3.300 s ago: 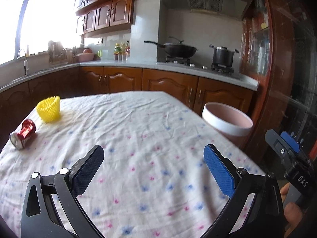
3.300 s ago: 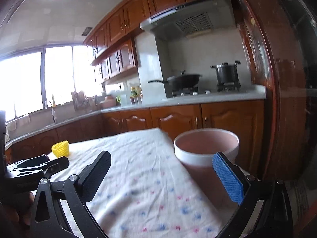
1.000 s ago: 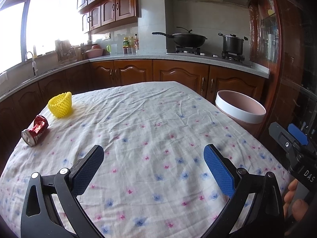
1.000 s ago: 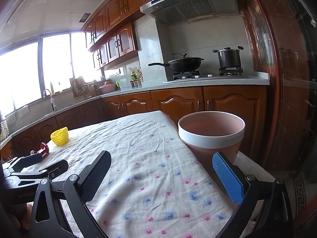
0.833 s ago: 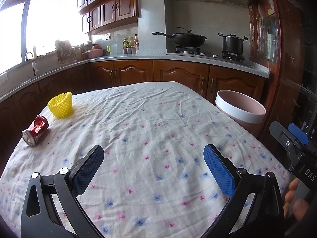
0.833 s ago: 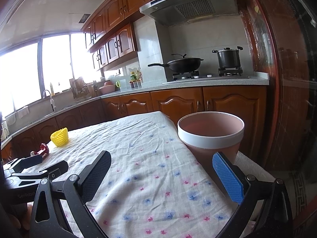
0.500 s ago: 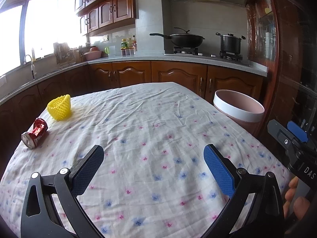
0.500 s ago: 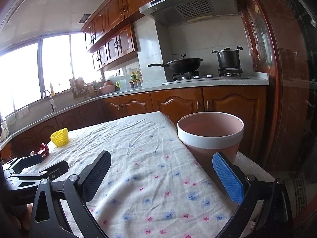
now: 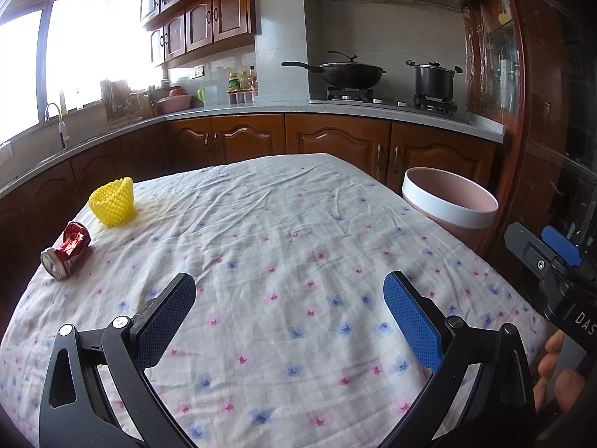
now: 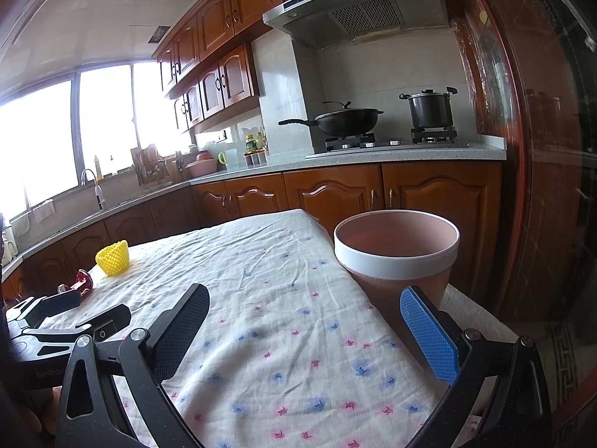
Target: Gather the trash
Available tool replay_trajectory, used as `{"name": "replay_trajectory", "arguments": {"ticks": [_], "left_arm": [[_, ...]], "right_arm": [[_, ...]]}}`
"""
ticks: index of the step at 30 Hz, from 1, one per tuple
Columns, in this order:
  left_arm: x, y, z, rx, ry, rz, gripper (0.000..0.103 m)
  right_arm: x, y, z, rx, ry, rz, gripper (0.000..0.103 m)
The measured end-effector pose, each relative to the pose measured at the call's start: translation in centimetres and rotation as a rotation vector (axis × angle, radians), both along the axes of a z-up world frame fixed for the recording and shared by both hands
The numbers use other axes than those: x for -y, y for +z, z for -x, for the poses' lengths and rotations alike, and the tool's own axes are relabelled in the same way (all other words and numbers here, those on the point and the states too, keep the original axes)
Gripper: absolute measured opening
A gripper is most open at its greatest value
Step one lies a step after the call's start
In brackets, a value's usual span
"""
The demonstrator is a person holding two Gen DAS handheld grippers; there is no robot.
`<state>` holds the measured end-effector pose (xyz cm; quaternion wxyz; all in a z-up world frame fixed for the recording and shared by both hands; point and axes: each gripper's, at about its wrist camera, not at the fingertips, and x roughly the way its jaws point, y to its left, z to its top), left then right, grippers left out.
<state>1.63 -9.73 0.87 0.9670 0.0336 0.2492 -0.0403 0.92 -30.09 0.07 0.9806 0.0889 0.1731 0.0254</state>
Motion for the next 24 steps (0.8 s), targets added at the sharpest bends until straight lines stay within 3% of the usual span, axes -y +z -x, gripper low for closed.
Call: {"name": "replay_trajectory", "arguments": {"ticks": [24], "left_arm": [[-0.29,-0.11,-0.37,-0.013,-0.010,0.007,0.103]], "right_arm": [[-0.03,0.06,0.06,-0.005,0.002,0.001,0.103]]}}
